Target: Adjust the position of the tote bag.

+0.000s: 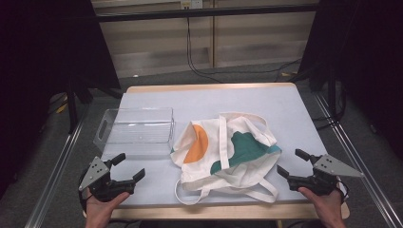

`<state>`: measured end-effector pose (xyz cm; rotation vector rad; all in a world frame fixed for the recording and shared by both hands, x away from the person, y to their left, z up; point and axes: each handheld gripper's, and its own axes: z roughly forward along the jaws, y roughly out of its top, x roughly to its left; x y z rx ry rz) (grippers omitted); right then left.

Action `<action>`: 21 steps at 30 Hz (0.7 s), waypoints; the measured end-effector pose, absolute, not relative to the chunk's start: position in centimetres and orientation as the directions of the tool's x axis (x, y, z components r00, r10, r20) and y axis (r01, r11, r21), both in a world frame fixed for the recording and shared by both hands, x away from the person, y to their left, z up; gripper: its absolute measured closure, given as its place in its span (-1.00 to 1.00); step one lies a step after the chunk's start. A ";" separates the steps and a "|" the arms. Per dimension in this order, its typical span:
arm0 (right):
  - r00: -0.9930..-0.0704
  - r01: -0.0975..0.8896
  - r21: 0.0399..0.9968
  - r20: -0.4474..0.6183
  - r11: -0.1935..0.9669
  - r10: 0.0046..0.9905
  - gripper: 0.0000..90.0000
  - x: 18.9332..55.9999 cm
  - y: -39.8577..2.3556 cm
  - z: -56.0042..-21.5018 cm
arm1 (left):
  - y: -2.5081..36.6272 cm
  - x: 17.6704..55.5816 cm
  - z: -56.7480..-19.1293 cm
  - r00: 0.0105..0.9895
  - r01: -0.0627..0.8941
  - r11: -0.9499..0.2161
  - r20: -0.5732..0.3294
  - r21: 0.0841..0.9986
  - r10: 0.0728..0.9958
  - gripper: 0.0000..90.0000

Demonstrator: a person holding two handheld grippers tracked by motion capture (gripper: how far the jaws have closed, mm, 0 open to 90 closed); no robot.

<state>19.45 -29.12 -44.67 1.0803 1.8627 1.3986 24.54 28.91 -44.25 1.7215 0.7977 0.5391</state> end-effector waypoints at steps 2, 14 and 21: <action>-0.521 0.265 0.954 0.020 0.140 0.854 -0.72 19.5 -29.1 -44.7 | 28.9 24.6 -44.3 0.674 0.238 -0.169 -0.038 0.956 0.737 -0.83; -0.554 0.290 0.945 0.034 0.154 0.832 -0.50 19.8 -29.0 -44.8 | 27.9 25.1 -44.6 0.704 0.287 -0.210 -0.058 0.935 0.708 -0.68; -0.567 0.292 0.943 0.037 0.158 0.823 -0.43 19.9 -28.8 -44.9 | 27.1 24.5 -44.5 0.741 0.274 -0.235 -0.049 0.933 0.670 -0.51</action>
